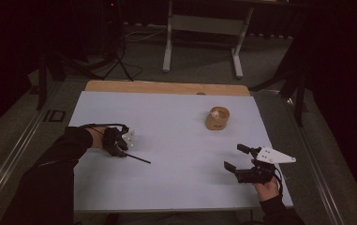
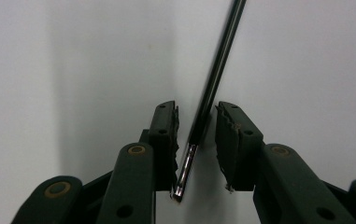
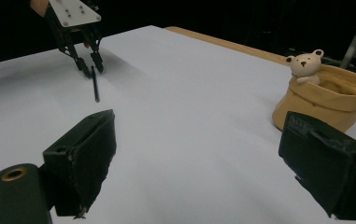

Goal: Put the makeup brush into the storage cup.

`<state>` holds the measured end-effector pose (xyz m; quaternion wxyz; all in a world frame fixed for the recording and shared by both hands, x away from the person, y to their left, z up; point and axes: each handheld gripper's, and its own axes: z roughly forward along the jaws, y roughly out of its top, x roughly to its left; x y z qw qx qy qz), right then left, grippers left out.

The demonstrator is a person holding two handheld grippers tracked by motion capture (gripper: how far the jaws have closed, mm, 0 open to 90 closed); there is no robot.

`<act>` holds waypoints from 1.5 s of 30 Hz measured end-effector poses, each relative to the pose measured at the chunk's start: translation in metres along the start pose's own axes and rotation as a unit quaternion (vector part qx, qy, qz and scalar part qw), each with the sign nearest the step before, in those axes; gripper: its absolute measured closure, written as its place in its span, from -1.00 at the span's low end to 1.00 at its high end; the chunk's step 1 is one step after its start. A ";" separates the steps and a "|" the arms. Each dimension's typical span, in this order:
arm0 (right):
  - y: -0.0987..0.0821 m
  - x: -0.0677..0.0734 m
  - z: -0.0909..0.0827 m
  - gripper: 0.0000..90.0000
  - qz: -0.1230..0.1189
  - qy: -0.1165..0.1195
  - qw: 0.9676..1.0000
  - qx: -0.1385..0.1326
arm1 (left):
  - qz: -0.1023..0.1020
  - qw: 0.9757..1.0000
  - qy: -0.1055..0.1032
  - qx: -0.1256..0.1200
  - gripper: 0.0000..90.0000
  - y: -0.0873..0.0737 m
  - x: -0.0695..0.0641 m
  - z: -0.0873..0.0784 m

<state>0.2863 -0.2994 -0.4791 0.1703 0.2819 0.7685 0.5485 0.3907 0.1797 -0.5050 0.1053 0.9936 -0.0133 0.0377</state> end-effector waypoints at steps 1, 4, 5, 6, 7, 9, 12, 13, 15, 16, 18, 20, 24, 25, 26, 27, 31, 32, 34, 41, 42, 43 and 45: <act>0.000 0.000 0.000 -0.76 0.000 0.000 1.000 0.000 | -0.001 1.000 -0.001 0.000 0.53 0.000 0.000 0.000; 0.000 0.000 0.000 -0.76 0.000 0.001 1.000 0.001 | -0.002 1.000 -0.008 0.000 0.58 0.000 0.001 0.001; 0.000 0.000 0.000 -0.76 0.000 0.001 1.000 0.001 | -0.004 1.000 -0.014 -0.001 0.61 0.000 0.001 0.001; 0.000 0.001 0.000 -0.76 -0.001 0.001 1.000 0.001 | -0.006 1.000 -0.017 -0.004 0.64 -0.001 0.002 0.002; 0.000 0.001 0.000 -0.76 -0.001 0.002 1.000 0.001 | -0.007 1.000 -0.020 -0.005 0.67 -0.001 0.002 0.002; 0.000 0.001 0.000 -0.76 0.000 0.002 1.000 0.001 | -0.007 1.000 -0.024 -0.008 0.72 -0.002 0.002 0.002; 0.000 0.001 0.000 -0.76 0.000 0.001 1.000 0.001 | -0.006 1.000 -0.026 -0.006 0.78 -0.001 0.002 0.002; 0.000 0.001 0.000 -0.76 0.000 0.001 1.000 0.001 | 0.001 1.000 -0.027 -0.004 0.78 0.000 0.001 0.002; 0.000 0.001 0.000 -0.76 0.000 0.001 1.000 0.002 | 0.008 1.000 -0.029 -0.004 0.88 0.000 0.001 0.002; 0.000 0.001 0.000 -0.76 0.000 0.002 1.000 0.002 | 0.009 0.999 -0.030 -0.004 0.88 0.000 0.002 0.002; 0.000 0.001 0.000 -0.76 -0.002 0.001 1.000 0.002 | 0.014 0.999 -0.033 -0.004 0.89 0.000 0.002 0.002; 0.001 0.001 0.000 -0.76 -0.002 0.000 1.000 0.002 | 0.007 0.999 -0.036 0.002 0.89 0.001 0.002 0.002; 0.000 0.001 0.000 -0.76 -0.001 -0.001 1.000 0.002 | -0.002 1.000 -0.029 -0.008 0.89 0.006 0.002 -0.002; 0.000 0.001 0.000 -0.76 -0.001 -0.001 1.000 0.002 | -0.004 1.000 -0.026 -0.010 0.89 0.008 0.002 -0.004; 0.001 0.001 0.000 -0.76 0.000 -0.001 1.000 0.002 | -0.010 0.999 -0.027 -0.015 0.89 0.010 0.003 -0.006; 0.001 0.001 0.000 -0.76 -0.001 -0.001 1.000 0.002 | -0.011 1.000 -0.022 -0.018 0.89 0.013 0.003 -0.009; 0.001 0.001 0.000 -0.76 -0.004 -0.002 1.000 0.002 | -0.010 0.999 -0.020 -0.026 0.89 0.024 0.001 -0.016; 0.001 0.001 0.000 -0.76 -0.003 -0.002 1.000 0.002 | -0.008 1.000 -0.020 -0.022 0.89 0.026 0.000 -0.017; 0.001 0.001 0.000 -0.76 -0.003 -0.003 1.000 0.002 | -0.010 1.000 -0.020 -0.011 0.89 0.031 -0.001 -0.018; 0.001 0.000 0.000 -0.76 -0.001 -0.003 1.000 0.004 | -0.037 0.999 -0.020 -0.016 0.89 0.044 0.000 -0.021; 0.000 0.000 0.000 -0.76 -0.002 -0.003 1.000 0.004 | -0.036 0.999 -0.021 -0.021 0.89 0.045 0.000 -0.021; 0.000 0.000 0.001 -0.76 -0.001 -0.003 1.000 0.005 | -0.036 0.999 -0.020 -0.026 0.89 0.047 -0.001 -0.021; 0.000 0.000 0.001 -0.76 -0.001 -0.003 1.000 0.007 | -0.035 0.999 -0.025 -0.030 0.89 0.051 -0.001 -0.021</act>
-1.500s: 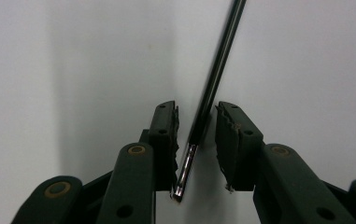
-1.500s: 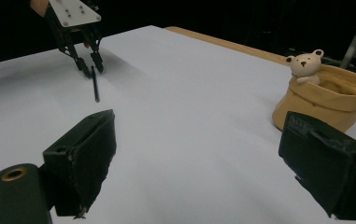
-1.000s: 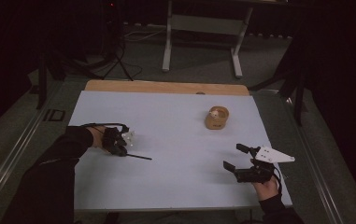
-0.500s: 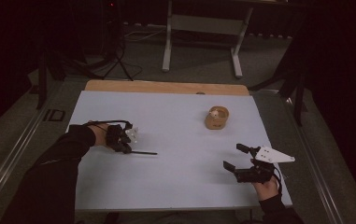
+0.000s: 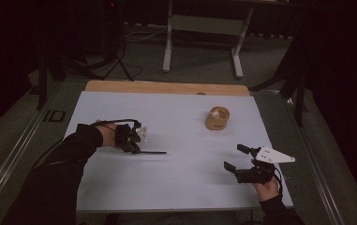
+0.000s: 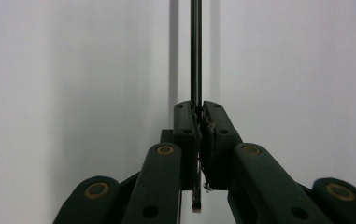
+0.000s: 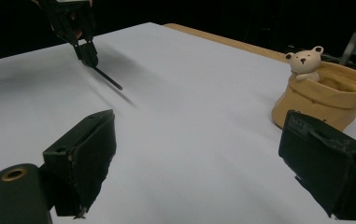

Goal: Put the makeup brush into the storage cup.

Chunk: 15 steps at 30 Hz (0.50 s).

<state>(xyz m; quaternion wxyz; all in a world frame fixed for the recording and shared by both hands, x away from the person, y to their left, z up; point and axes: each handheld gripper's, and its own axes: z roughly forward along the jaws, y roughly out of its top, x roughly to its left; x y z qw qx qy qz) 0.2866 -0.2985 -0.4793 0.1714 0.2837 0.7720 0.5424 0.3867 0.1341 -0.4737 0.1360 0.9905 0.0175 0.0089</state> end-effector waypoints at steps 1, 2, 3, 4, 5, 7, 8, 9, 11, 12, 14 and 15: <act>0.000 0.000 0.000 -0.76 0.000 0.000 1.000 0.001 | 0.007 1.000 0.001 -0.005 0.89 0.002 0.000 0.000; 0.000 0.000 0.000 -0.76 0.001 0.000 1.000 0.002 | 0.005 1.000 0.001 -0.006 0.89 0.004 0.000 0.001; 0.000 0.000 0.001 -0.76 0.000 0.000 1.000 0.002 | 0.004 1.000 -0.002 -0.004 0.89 0.007 0.001 0.001; 0.000 0.001 0.001 -0.76 0.000 -0.001 1.000 0.002 | 0.005 1.000 -0.001 -0.007 0.89 0.009 0.000 0.001; 0.000 0.000 0.001 -0.76 0.001 -0.001 1.000 0.003 | 0.003 1.000 0.000 -0.008 0.89 0.011 0.001 0.001; 0.000 0.000 0.001 -0.76 0.001 -0.001 1.000 0.003 | 0.003 1.000 -0.002 -0.010 0.89 0.015 0.001 0.000; 0.000 0.000 0.001 -0.76 0.001 -0.002 1.000 0.003 | 0.002 1.000 -0.003 -0.009 0.89 0.018 0.001 0.001; 0.000 0.000 0.001 -0.76 0.001 -0.002 1.000 0.003 | 0.006 1.000 -0.005 -0.010 0.89 0.020 0.001 0.001; 0.000 0.000 0.001 -0.76 0.002 -0.003 1.000 0.003 | 0.007 1.000 0.001 -0.009 0.89 0.024 0.000 0.001; 0.000 0.000 0.001 -0.76 0.001 -0.002 1.000 0.003 | 0.006 1.000 0.002 -0.011 0.89 0.026 0.000 0.001; 0.000 0.000 0.001 -0.76 0.002 -0.002 1.000 0.003 | -0.003 1.000 0.003 -0.012 0.89 0.029 0.001 0.000; 0.000 0.001 0.001 -0.76 0.002 -0.001 1.000 0.004 | -0.004 1.000 0.005 -0.008 0.89 0.030 0.001 0.000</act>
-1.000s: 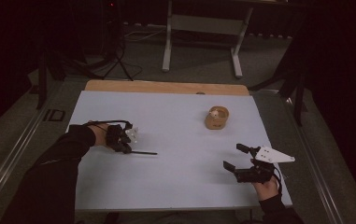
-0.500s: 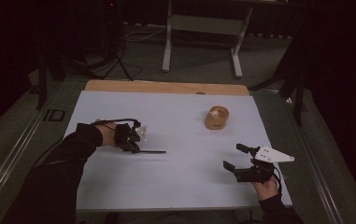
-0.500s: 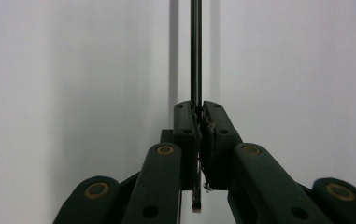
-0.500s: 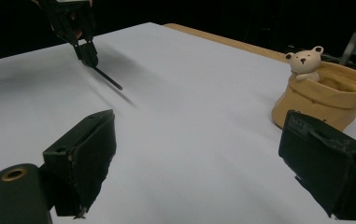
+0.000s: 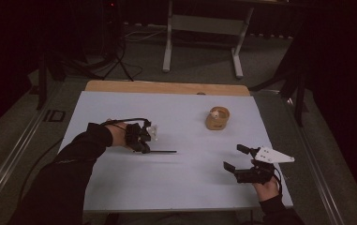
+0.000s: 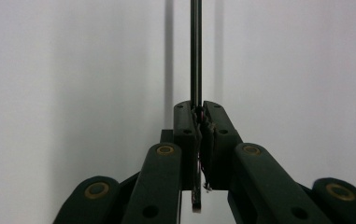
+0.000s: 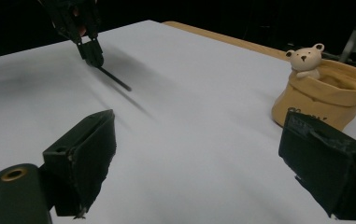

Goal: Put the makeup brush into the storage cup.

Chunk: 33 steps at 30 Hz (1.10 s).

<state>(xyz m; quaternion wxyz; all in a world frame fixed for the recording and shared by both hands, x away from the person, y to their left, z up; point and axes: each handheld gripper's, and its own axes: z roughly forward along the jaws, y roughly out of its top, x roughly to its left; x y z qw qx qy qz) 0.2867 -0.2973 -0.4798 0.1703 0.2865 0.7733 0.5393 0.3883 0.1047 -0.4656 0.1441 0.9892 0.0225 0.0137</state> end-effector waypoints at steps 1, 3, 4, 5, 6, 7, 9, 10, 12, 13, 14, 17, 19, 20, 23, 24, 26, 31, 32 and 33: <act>0.000 0.000 0.000 -0.76 -0.001 0.000 1.000 0.000 | -0.003 1.000 0.001 0.003 0.89 0.001 0.000 0.000; 0.000 0.000 0.000 -0.76 -0.003 -0.001 1.000 0.001 | 0.002 1.000 0.003 0.006 0.89 0.004 -0.001 0.001; 0.000 0.001 0.000 -0.76 -0.003 -0.002 1.000 0.001 | 0.000 1.000 0.000 0.006 0.89 0.005 -0.001 0.001; 0.001 0.001 0.000 -0.76 -0.005 -0.002 1.000 0.001 | -0.004 1.000 -0.001 0.002 0.89 0.006 -0.002 0.001; 0.001 0.001 -0.001 -0.76 -0.005 -0.003 1.000 0.000 | -0.002 1.000 0.002 0.002 0.89 0.007 -0.002 0.001; 0.001 0.001 -0.001 -0.76 -0.006 -0.004 1.000 -0.001 | -0.011 1.000 -0.001 0.004 0.89 0.009 -0.002 0.001; 0.002 0.000 -0.002 -0.76 -0.007 -0.007 1.000 -0.003 | -0.009 1.000 -0.001 0.006 0.89 0.012 -0.003 0.001; 0.001 0.000 -0.002 -0.76 -0.006 -0.006 1.000 -0.004 | -0.012 1.000 -0.009 0.008 0.89 0.014 -0.003 0.002; 0.001 0.000 -0.002 -0.76 -0.008 -0.009 1.000 -0.001 | -0.004 1.000 -0.009 0.008 0.89 0.017 -0.004 0.002; 0.001 0.000 -0.002 -0.76 -0.008 -0.009 1.000 0.000 | -0.002 1.000 -0.013 0.007 0.89 0.019 -0.005 0.003; 0.001 0.000 -0.002 -0.76 -0.009 -0.011 1.000 0.000 | 0.002 1.000 -0.010 0.009 0.89 0.021 -0.004 0.004; 0.003 0.000 -0.004 -0.76 -0.009 -0.015 1.000 -0.004 | -0.002 1.000 -0.014 0.014 0.89 0.027 -0.004 0.005; 0.004 0.000 -0.005 -0.76 -0.012 -0.022 1.000 -0.005 | -0.001 1.000 -0.015 0.015 0.89 0.031 -0.004 0.006; 0.004 0.000 -0.005 -0.76 -0.013 -0.022 1.000 -0.006 | -0.004 1.000 -0.016 0.015 0.89 0.032 -0.003 0.006; 0.006 0.002 -0.006 -0.76 -0.025 -0.037 0.999 -0.003 | -0.004 1.000 -0.016 0.012 0.89 0.037 -0.004 0.004; 0.008 0.003 -0.006 -0.76 -0.028 -0.039 0.999 -0.005 | -0.001 1.000 -0.016 0.011 0.89 0.039 -0.004 0.003; 0.012 0.005 -0.008 -0.68 -0.034 -0.048 0.998 -0.006 | -0.004 1.000 -0.021 0.011 0.89 0.042 -0.005 0.002; 0.021 0.009 -0.011 -0.68 -0.028 -0.036 0.999 -0.007 | -0.005 1.000 -0.021 0.018 0.89 0.050 -0.003 0.001; 0.023 0.010 -0.010 -0.69 -0.032 -0.035 0.999 -0.006 | -0.004 1.000 -0.022 0.021 0.89 0.051 -0.003 0.001; 0.026 0.012 -0.010 -0.70 -0.039 -0.037 0.999 -0.005 | -0.006 1.000 -0.019 0.020 0.89 0.053 -0.003 0.001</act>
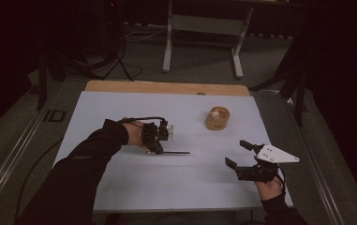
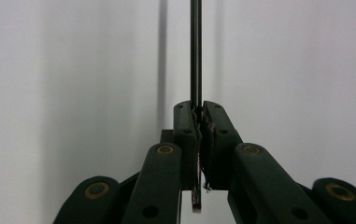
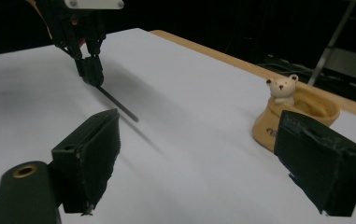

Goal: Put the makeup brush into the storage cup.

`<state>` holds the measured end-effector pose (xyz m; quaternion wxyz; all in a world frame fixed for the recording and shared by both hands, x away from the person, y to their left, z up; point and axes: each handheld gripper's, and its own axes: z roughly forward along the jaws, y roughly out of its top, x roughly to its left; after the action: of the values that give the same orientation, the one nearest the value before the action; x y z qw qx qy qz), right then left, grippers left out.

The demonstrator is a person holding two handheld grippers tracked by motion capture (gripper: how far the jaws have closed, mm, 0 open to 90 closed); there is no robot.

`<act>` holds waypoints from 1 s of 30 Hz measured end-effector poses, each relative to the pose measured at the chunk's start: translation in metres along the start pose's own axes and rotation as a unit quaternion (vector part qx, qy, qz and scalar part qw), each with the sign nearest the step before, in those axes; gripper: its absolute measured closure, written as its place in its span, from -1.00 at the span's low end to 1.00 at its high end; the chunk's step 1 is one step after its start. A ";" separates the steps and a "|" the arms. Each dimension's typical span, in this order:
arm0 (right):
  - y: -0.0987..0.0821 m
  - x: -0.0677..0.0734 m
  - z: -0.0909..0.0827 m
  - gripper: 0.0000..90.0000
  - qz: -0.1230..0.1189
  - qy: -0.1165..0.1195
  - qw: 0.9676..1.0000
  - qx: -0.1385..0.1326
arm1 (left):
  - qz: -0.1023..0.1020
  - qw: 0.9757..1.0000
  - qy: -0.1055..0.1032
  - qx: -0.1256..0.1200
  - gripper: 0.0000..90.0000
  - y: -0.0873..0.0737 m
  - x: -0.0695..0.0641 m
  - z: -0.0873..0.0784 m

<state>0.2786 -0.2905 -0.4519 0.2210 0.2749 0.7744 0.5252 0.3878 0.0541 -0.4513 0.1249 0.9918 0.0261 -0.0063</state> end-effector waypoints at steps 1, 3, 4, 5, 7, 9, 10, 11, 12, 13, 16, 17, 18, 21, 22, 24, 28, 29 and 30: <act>0.003 0.001 0.000 -0.70 -0.006 0.001 1.000 0.002 | -0.006 1.000 -0.007 0.003 0.89 0.002 0.001 0.000; 0.009 0.003 0.003 -0.73 -0.016 0.008 1.000 0.010 | -0.003 1.000 -0.006 0.007 0.89 0.005 0.000 0.000; 0.015 0.005 0.005 -0.73 -0.036 0.009 0.999 0.021 | -0.006 1.000 -0.013 0.008 0.89 0.006 -0.001 0.000; 0.018 0.006 0.007 -0.73 -0.042 0.010 0.998 0.039 | 0.000 1.000 -0.012 0.006 0.89 0.007 -0.002 0.000; 0.021 0.006 0.009 -0.73 -0.054 0.014 0.997 0.049 | -0.002 1.000 -0.018 0.009 0.89 0.010 -0.002 0.001; 0.026 0.008 0.014 -0.73 -0.078 0.014 0.994 0.070 | -0.002 1.000 -0.018 0.011 0.89 0.013 -0.002 0.001; 0.027 0.010 0.017 -0.73 -0.093 0.009 0.992 0.083 | 0.000 1.000 -0.019 0.014 0.89 0.015 -0.002 0.001; 0.028 0.012 0.019 -0.73 -0.104 0.005 0.990 0.090 | -0.001 1.000 -0.016 0.013 0.89 0.016 -0.003 0.001; 0.031 0.016 0.025 -0.74 -0.114 0.001 0.989 0.095 | -0.001 1.000 -0.020 0.014 0.89 0.018 -0.002 0.001; 0.031 0.016 0.025 -0.74 -0.114 0.001 0.989 0.095 | 0.001 1.000 -0.020 0.014 0.89 0.020 -0.003 0.001; 0.034 0.024 0.031 -0.74 -0.129 0.011 0.988 0.087 | 0.001 1.000 -0.023 0.015 0.89 0.025 -0.003 0.002; 0.035 0.028 0.033 -0.70 -0.147 0.003 0.986 0.083 | 0.000 1.000 -0.026 0.018 0.89 0.027 -0.002 0.002; 0.036 0.032 0.034 -0.69 -0.163 0.005 0.983 0.083 | 0.000 0.999 -0.026 0.021 0.89 0.029 -0.002 0.003; 0.036 0.045 0.041 -0.63 -0.206 -0.003 0.974 0.089 | 0.005 0.999 -0.029 0.016 0.89 0.035 -0.002 0.003; 0.035 0.049 0.044 -0.56 -0.217 0.001 0.972 0.092 | 0.008 0.999 -0.028 0.015 0.89 0.038 -0.003 0.003; 0.033 0.057 0.049 -0.46 -0.240 0.012 0.965 0.101 | 0.010 1.000 -0.025 0.015 0.89 0.042 -0.005 0.003; 0.030 0.069 0.059 -0.28 -0.259 0.034 0.958 0.121 | 0.018 0.999 -0.030 0.014 0.89 0.048 -0.007 0.004; 0.029 0.071 0.062 -0.24 -0.270 0.035 0.954 0.126 | 0.018 0.999 -0.030 0.011 0.89 0.049 -0.008 0.004; 0.029 0.073 0.064 -0.16 -0.281 0.036 0.949 0.136 | 0.019 0.999 -0.032 0.012 0.89 0.052 -0.008 0.004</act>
<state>0.2699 -0.1892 -0.4510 0.2920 0.0544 0.8919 0.3410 0.3827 0.0028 -0.4425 0.1138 0.9928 0.0032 -0.0365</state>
